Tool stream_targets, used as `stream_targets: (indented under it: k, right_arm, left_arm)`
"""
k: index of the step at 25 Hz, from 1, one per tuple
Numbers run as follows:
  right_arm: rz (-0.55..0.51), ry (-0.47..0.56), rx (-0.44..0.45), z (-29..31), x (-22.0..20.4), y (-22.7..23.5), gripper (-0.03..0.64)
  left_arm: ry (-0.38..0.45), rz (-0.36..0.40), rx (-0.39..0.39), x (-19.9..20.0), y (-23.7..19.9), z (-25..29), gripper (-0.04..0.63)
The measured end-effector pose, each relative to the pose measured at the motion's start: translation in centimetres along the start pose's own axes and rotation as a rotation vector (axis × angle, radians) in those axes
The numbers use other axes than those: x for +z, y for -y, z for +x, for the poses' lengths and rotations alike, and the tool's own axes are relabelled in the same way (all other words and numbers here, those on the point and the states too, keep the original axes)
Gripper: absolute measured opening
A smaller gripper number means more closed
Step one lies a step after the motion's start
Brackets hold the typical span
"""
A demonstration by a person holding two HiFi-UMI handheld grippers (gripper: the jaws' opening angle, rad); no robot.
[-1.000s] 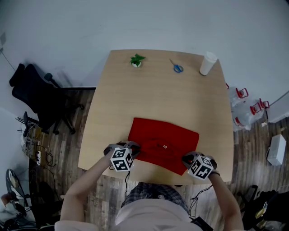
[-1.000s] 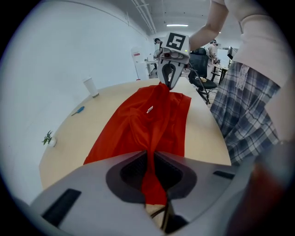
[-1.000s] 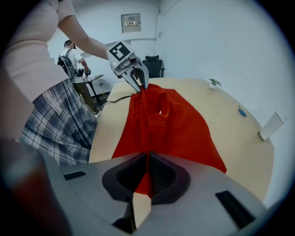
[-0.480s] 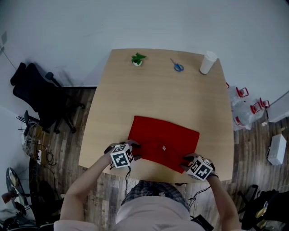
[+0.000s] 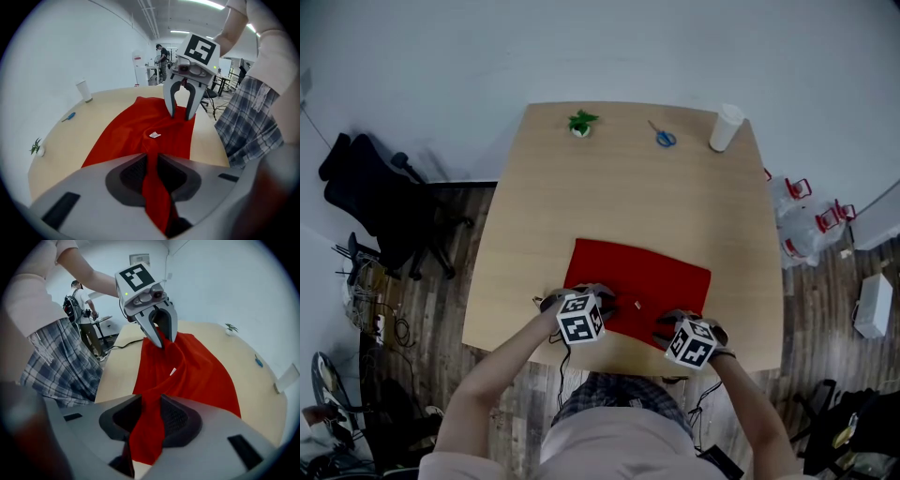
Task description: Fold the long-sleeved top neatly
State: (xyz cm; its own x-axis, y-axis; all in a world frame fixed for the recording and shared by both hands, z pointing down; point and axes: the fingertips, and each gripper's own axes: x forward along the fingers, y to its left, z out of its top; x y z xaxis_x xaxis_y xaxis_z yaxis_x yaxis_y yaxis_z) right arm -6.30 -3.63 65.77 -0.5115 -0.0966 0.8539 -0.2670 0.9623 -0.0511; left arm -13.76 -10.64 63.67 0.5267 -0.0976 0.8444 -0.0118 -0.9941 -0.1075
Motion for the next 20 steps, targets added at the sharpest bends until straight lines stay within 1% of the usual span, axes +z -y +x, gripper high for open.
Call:
stream_targets:
  k: [1, 4, 7, 10, 11, 12, 13, 14, 15, 16, 20]
  right_arm:
    - [0.006, 0.002, 0.001, 0.0, -0.1, 0.1, 0.117]
    - [0.027, 0.039, 0.023, -1.1, 0.2, -0.5, 0.059]
    - [0.003, 0.043, 0.052, -1.9, 0.1, -2.3, 0.052]
    - [-0.001, -0.006, 0.078, -0.7, -1.4, -3.9, 0.072]
    - [0.018, -0.021, 0.092, -0.2, -1.8, -4.3, 0.086]
    - [0.044, -0.031, 0.111, 0.3, -2.2, -4.7, 0.116]
    - [0.067, -0.037, 0.13, 0.7, -2.4, -5.0, 0.17]
    - [0.083, -0.039, 0.142, 1.0, -2.5, -5.2, 0.201]
    - [0.092, -0.04, 0.147, 1.2, -2.6, -5.2, 0.207]
    - [0.098, -0.04, 0.149, 1.3, -2.6, -5.2, 0.207]
    - [0.132, -0.031, 0.161, 1.4, -2.7, -5.2, 0.212]
  left_arm:
    - [0.001, 0.002, -0.004, 0.0, 0.0, -0.1, 0.066]
    - [0.005, 0.017, -0.042, -0.3, 1.0, -1.2, 0.06]
    - [0.01, 0.029, -0.09, -0.7, 3.1, -2.1, 0.06]
    - [-0.018, 0.015, -0.144, -2.0, 5.3, -1.4, 0.061]
    - [-0.029, -0.003, -0.17, -2.5, 6.1, -1.1, 0.067]
    - [-0.039, -0.028, -0.202, -2.9, 6.9, -0.8, 0.084]
    - [-0.046, -0.053, -0.238, -3.2, 7.7, -0.5, 0.15]
    - [-0.049, -0.071, -0.269, -3.4, 8.4, -0.4, 0.21]
    - [-0.05, -0.081, -0.288, -3.6, 8.8, -0.3, 0.251]
    - [-0.048, -0.087, -0.296, -3.7, 9.0, -0.2, 0.265]
    - [-0.029, -0.121, -0.293, -3.4, 8.8, -0.5, 0.265]
